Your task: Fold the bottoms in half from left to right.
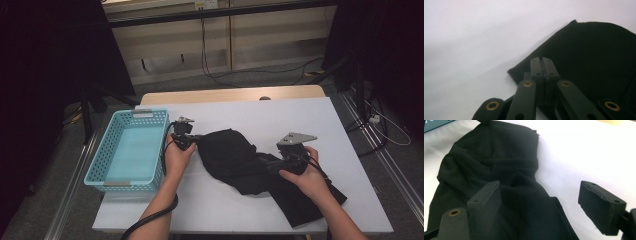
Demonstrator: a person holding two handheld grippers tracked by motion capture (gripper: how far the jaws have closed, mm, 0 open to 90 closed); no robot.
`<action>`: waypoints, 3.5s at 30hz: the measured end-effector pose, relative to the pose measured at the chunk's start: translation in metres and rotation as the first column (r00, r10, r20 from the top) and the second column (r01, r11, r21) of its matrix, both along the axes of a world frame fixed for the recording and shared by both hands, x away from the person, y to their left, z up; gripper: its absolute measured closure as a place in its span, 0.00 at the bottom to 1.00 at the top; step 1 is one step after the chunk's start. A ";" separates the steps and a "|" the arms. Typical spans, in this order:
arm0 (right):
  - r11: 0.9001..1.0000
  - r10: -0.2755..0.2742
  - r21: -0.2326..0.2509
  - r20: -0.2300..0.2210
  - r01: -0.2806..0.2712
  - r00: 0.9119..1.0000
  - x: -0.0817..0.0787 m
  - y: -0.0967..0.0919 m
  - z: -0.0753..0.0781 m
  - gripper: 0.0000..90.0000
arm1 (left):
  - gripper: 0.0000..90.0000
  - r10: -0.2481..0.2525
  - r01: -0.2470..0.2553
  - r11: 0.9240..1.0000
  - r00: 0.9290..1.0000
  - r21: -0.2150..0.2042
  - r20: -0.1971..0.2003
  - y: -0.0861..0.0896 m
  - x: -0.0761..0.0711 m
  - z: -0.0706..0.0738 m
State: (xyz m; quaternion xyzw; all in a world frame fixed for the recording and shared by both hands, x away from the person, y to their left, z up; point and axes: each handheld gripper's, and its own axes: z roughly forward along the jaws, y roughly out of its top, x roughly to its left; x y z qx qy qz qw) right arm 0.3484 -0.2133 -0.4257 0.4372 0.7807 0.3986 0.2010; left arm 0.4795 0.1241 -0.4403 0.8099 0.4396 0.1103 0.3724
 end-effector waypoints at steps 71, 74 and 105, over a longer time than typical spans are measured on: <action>0.999 -0.032 0.033 -0.011 0.032 0.999 0.000 -0.018 0.003 0.18 | 0.94 0.134 -0.134 0.990 0.991 -0.052 0.000 0.032 0.027 0.039; 0.999 -0.047 0.021 -0.025 0.048 0.999 -0.002 -0.023 0.001 0.19 | 0.74 0.135 -0.135 0.990 0.991 -0.050 -0.003 0.028 0.025 0.037; 0.998 -0.031 -0.055 -0.203 0.020 0.979 -0.017 -0.058 -0.020 0.99 | 0.23 -0.057 0.058 0.998 0.997 -0.037 0.045 -0.003 -0.031 0.013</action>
